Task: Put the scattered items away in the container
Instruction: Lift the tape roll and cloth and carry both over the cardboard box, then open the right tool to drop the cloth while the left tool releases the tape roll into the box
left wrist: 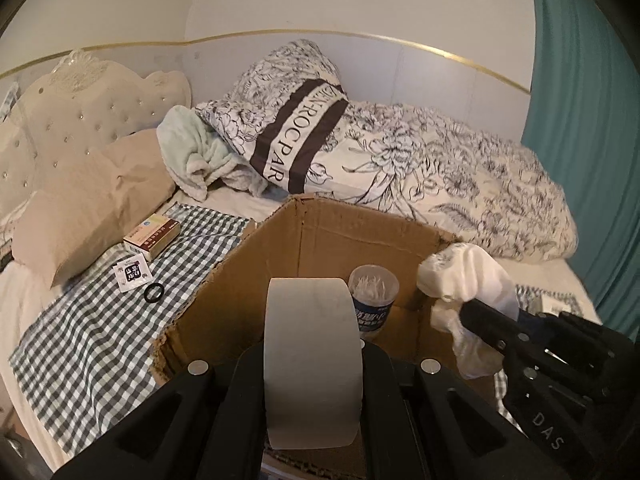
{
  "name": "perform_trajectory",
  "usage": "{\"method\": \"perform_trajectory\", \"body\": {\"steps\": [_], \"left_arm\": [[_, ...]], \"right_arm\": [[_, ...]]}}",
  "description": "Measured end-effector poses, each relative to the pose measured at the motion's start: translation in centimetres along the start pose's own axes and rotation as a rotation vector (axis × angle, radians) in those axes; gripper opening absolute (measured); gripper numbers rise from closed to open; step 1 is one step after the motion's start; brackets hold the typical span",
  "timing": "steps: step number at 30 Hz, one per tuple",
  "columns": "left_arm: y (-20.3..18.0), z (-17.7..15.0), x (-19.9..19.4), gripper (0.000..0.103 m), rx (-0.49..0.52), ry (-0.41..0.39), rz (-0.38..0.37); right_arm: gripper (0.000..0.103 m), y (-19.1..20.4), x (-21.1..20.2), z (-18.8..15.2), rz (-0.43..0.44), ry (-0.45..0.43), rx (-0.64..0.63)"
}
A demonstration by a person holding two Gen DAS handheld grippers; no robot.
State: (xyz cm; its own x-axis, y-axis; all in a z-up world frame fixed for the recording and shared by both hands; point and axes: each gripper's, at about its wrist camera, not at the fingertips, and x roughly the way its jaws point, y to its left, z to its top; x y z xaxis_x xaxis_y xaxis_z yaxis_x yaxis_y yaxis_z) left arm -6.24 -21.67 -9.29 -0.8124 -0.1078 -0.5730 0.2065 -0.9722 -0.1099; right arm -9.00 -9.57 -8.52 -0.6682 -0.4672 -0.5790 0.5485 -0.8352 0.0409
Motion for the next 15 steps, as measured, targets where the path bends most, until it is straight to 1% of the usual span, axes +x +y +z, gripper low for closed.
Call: {"method": "perform_trajectory", "body": {"steps": [7, 10, 12, 14, 15], "left_arm": [[0.7, -0.5, 2.3, 0.002, -0.015, 0.051, 0.001], [1.1, -0.7, 2.9, 0.002, -0.027, 0.064, -0.005], [1.4, -0.7, 3.0, 0.004, -0.035, 0.063, -0.005], [1.6, -0.6, 3.1, 0.005, -0.041, 0.06, -0.002], [1.8, -0.6, 3.0, 0.006, -0.049, 0.052, 0.0]], "right_arm": [[0.011, -0.1, 2.2, -0.1, 0.008, 0.027, -0.002], [0.011, -0.1, 2.8, -0.2, 0.013, 0.035, 0.0], [0.011, -0.1, 3.2, -0.3, 0.018, 0.036, 0.0], [0.014, 0.0, 3.5, -0.2, 0.021, 0.039, -0.004], [0.02, 0.1, 3.6, -0.3, 0.022, 0.038, -0.008]]}}
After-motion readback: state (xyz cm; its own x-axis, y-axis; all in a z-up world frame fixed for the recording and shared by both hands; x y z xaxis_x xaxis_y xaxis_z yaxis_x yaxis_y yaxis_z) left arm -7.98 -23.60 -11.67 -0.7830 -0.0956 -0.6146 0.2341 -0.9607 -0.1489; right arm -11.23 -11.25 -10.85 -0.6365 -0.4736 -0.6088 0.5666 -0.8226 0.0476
